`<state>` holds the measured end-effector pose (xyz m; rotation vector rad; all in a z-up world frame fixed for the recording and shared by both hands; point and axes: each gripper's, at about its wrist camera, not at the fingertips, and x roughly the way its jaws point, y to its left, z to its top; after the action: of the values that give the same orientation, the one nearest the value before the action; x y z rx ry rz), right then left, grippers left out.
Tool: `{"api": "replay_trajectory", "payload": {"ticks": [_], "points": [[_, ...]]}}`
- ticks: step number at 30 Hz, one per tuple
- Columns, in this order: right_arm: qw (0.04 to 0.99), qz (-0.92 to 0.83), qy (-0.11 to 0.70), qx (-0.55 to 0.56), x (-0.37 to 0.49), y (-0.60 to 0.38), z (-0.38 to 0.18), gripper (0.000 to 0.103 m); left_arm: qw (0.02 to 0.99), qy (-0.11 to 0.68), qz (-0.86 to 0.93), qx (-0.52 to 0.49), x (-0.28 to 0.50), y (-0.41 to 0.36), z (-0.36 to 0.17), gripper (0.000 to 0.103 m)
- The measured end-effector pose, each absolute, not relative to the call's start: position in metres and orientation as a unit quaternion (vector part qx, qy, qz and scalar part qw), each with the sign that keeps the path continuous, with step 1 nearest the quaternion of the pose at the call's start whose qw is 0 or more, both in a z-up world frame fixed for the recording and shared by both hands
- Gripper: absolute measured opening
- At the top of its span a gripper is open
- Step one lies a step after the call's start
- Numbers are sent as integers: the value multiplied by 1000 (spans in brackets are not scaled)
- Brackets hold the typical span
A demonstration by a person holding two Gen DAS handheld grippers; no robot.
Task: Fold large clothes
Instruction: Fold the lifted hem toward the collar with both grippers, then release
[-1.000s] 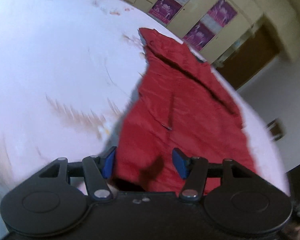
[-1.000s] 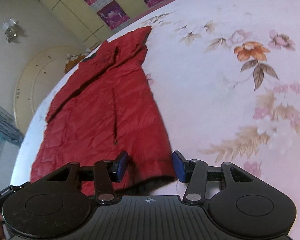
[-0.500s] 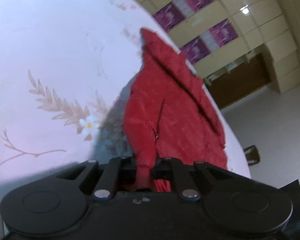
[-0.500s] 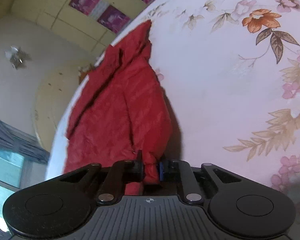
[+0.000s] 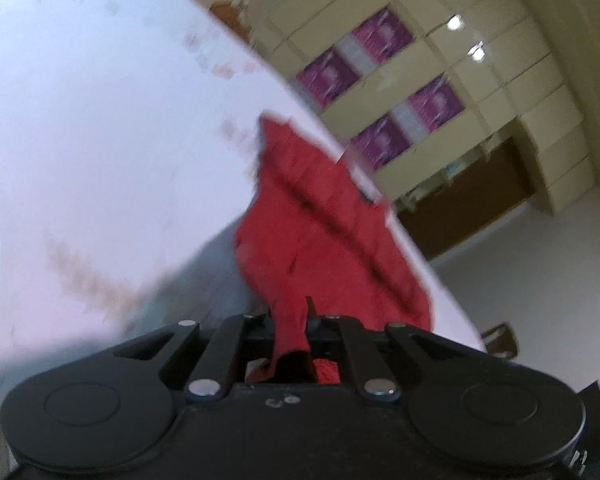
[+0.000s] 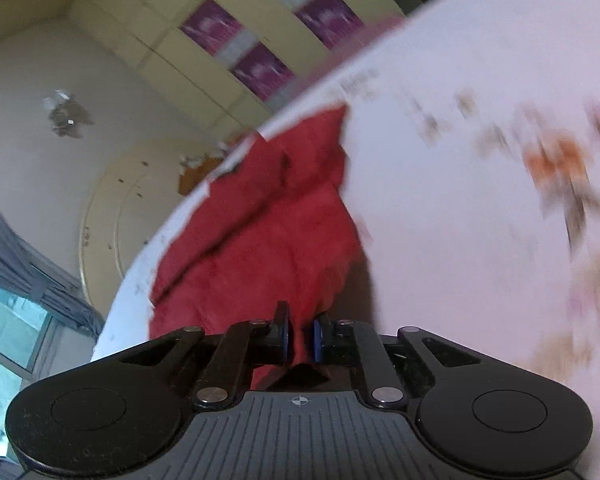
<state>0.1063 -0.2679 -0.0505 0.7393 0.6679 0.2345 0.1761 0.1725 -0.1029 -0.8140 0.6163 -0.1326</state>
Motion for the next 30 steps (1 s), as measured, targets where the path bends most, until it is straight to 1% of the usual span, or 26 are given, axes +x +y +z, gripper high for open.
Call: {"api": "replay_trajectory", "payload": {"ticks": [5,10,16,22,24,25,26,27,28,29,30], "points": [[895,131,275,324,147,-267,-5,9,889,234,-83,-385,210,168,-56,8],[904,135,259,312,211,-267,17,9,892,218,-90,-385,281,160,-33,8],[901,120,274,312,310,-263,18,9,893,237,-96,-371,388,148,-31,8],[894,87,312,310,412,-261,-5,9,890,284,-85,-347,487,145,-55,8],[890,80,321,315,441,-263,-18,10,890,295,-91,-334,511,146,-64,13],[889,77,322,318,451,-265,-23,10,892,298,-89,-328,523,146,-70,21],[890,68,322,316,461,-266,-28,13,892,297,-87,-329,527,152,-74,39],[894,51,324,307,468,-268,-31,45,892,294,-81,-334,533,155,-77,53],[902,34,314,295,470,-270,-32,83,895,284,-71,-336,535,160,-80,76],[913,30,294,281,469,-271,-33,85,900,275,-64,-333,535,163,-81,82],[914,33,297,274,472,-272,-36,85,901,275,-64,-329,539,165,-84,82]]}}
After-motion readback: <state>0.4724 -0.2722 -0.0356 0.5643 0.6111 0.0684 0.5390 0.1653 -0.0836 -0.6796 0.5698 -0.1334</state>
